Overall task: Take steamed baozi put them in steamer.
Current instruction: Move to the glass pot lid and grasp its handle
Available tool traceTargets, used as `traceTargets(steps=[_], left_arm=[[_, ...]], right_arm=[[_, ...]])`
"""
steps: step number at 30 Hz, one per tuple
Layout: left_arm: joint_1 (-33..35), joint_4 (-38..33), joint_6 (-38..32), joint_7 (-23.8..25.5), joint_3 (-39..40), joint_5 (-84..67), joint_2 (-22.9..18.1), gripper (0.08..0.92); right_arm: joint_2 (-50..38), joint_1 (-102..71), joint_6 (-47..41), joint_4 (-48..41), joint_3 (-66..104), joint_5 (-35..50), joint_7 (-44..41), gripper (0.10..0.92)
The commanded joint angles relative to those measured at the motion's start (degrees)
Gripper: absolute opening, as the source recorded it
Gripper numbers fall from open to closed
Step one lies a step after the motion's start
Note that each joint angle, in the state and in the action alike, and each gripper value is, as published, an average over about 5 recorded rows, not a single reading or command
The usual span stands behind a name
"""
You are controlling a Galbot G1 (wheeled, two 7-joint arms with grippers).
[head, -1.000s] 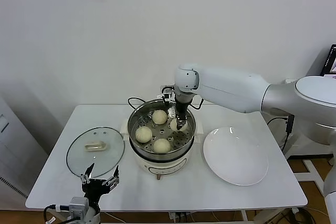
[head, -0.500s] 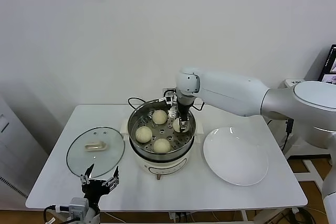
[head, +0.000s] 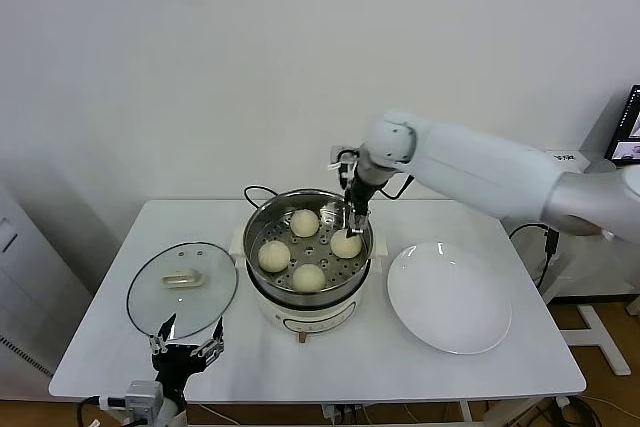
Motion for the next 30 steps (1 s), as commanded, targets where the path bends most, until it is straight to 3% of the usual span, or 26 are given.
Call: traceTargets(steps=[1,5,12,21,30], left_arm=[[0.1,-1.3,-1.0,0.4,-0.1,-4.8,-1.0,0.823],[-0.2,-0.2,-2.5,0.8,0.5,-4.8,-1.5,0.823],[-1.1,3.1,-5.7,1.8,-0.2,-4.3,-2.6,0.823],[-2.6,3.5,-7.0,2.2,-3.3,-3.9,-0.1,0.823],[-5.4,5.6,-12.3,-0.4,-5.5,4.4,0.7,0.823]], right_arm=[[-15.6,-20.0,7.4,13.6,33.0,8.7,16.8,0.823],[-15.1,-40.4,13.2,17.9,58.2,8.0,21.6,0.823],[-1.6,-74.2,29.9,21.4,92.4,4.8,29.7,0.823],[11.9,-93.9,41.2,25.0,100.3,7.4,42.8,0.823],[12.6,-106.2,45.2,29.5,100.6,9.8,47.1,0.823]])
